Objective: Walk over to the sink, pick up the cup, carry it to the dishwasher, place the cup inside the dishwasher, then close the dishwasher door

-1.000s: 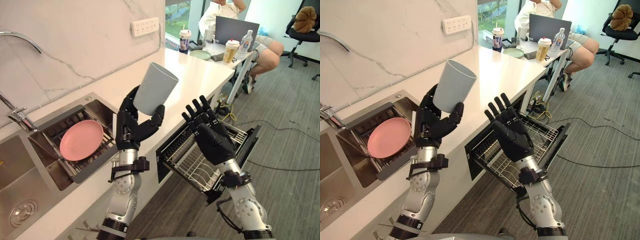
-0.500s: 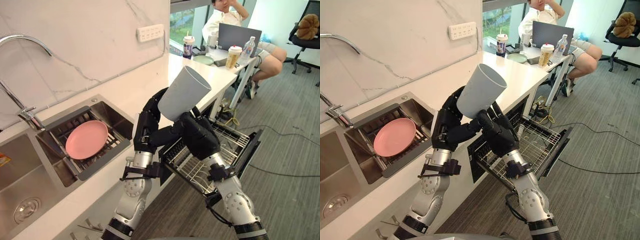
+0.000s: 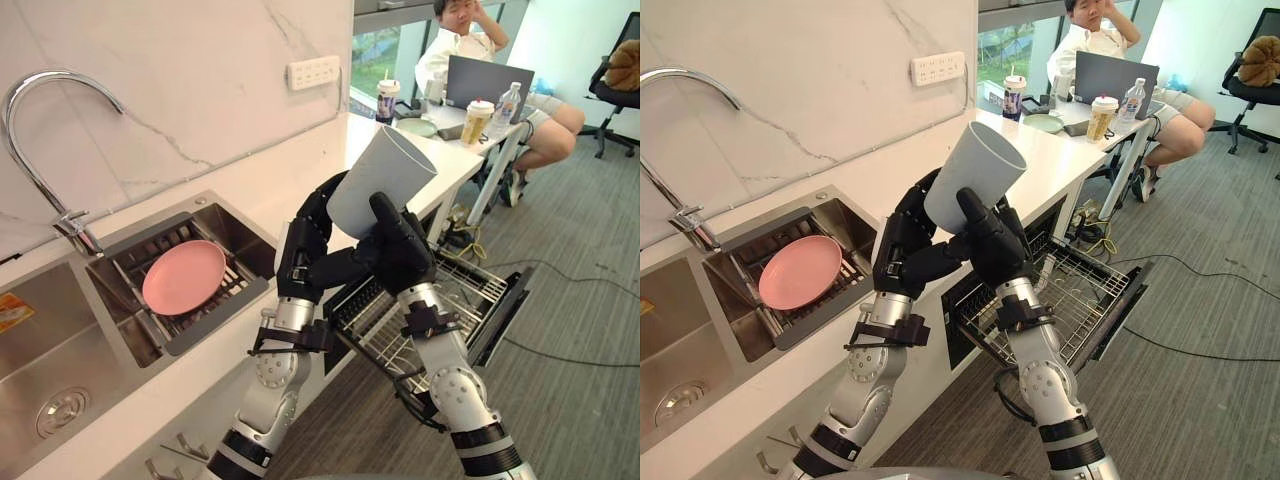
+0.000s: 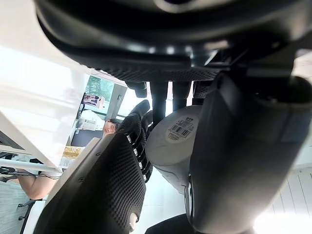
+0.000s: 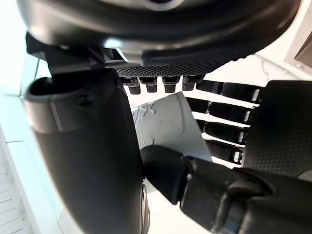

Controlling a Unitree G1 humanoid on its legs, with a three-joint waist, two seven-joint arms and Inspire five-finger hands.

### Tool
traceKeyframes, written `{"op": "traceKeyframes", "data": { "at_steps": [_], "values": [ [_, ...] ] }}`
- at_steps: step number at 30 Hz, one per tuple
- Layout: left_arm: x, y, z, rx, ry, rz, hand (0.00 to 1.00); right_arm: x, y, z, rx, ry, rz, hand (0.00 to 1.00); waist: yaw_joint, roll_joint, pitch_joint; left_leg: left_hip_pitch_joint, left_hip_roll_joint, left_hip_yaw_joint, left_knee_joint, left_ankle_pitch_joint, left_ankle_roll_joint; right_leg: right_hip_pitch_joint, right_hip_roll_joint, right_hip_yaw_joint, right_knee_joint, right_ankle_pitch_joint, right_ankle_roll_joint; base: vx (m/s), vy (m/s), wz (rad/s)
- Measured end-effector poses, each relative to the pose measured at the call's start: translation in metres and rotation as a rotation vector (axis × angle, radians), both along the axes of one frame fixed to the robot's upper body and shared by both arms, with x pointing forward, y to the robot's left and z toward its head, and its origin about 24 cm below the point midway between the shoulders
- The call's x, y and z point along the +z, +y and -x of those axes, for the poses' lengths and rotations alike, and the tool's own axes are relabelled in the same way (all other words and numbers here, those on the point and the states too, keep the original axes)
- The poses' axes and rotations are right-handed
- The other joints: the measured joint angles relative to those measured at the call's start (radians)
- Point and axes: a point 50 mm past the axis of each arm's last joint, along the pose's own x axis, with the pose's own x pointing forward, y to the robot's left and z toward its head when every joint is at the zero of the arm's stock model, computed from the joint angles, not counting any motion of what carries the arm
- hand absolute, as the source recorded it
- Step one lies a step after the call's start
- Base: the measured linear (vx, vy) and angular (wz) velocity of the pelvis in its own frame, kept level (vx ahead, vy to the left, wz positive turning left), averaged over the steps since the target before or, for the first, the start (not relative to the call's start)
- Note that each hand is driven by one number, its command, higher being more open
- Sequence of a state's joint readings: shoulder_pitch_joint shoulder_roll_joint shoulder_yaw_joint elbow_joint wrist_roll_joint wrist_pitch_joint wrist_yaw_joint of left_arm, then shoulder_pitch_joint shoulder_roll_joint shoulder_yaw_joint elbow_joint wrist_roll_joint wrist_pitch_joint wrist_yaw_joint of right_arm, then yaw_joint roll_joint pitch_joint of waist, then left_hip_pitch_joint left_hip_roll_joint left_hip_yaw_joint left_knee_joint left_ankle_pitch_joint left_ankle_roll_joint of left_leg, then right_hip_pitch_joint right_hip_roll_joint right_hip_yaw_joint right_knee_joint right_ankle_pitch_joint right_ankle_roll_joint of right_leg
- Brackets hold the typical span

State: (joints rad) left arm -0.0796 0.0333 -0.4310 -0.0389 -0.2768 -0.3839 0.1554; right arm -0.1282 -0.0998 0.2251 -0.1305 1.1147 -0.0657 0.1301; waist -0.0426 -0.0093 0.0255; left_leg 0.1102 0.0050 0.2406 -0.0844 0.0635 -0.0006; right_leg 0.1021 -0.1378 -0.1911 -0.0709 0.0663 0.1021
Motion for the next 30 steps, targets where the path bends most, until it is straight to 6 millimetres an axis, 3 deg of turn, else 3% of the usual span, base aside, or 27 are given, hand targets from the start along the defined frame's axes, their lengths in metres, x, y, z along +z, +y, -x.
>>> {"op": "traceKeyframes", "data": {
  "at_steps": [2, 3, 16, 17, 30],
  "values": [
    [0.001, -0.001, 0.000, -0.004, -0.004, 0.002, 0.00, 0.003, 0.000, -0.002, -0.005, -0.012, -0.002, 1.00, 0.001, 0.000, -0.001, 0.000, 0.000, -0.001, 0.000, 0.000, 0.000, 0.000, 0.000, -0.002, 0.000, 0.000, 0.000, 0.00, 0.000, 0.00],
    [0.002, -0.001, 0.000, -0.005, -0.008, 0.002, 0.00, 0.004, 0.000, -0.002, -0.006, -0.015, -0.004, 0.00, 0.002, 0.000, -0.002, -0.001, 0.000, -0.002, 0.000, 0.001, 0.000, 0.001, 0.000, -0.002, 0.000, 0.000, 0.000, 0.00, 0.000, 0.00],
    [0.007, -0.003, 0.002, -0.010, -0.050, 0.024, 0.00, 0.012, -0.002, -0.006, -0.009, -0.057, 0.034, 0.00, 0.003, -0.001, -0.008, -0.004, 0.000, -0.010, 0.000, 0.004, -0.001, 0.002, 0.000, -0.011, 0.000, 0.000, 0.000, 0.00, -0.001, 0.01],
    [0.007, -0.003, 0.002, -0.010, -0.052, 0.024, 1.00, 0.012, -0.002, -0.006, -0.008, -0.061, 0.031, 0.00, 0.003, -0.001, -0.008, -0.005, 0.000, -0.011, 0.000, 0.004, -0.001, 0.002, -0.001, -0.012, 0.000, 0.000, 0.000, 0.00, 0.000, 0.00],
    [0.008, -0.014, 0.008, -0.136, -0.103, -0.061, 1.00, 0.017, -0.002, -0.005, -0.130, -0.055, -0.117, 0.00, 0.017, 0.000, -0.009, -0.006, 0.000, -0.014, -0.001, 0.008, -0.001, 0.001, -0.001, -0.015, 0.000, 0.000, 0.000, 0.00, 0.000, 0.00]
  ]
}}
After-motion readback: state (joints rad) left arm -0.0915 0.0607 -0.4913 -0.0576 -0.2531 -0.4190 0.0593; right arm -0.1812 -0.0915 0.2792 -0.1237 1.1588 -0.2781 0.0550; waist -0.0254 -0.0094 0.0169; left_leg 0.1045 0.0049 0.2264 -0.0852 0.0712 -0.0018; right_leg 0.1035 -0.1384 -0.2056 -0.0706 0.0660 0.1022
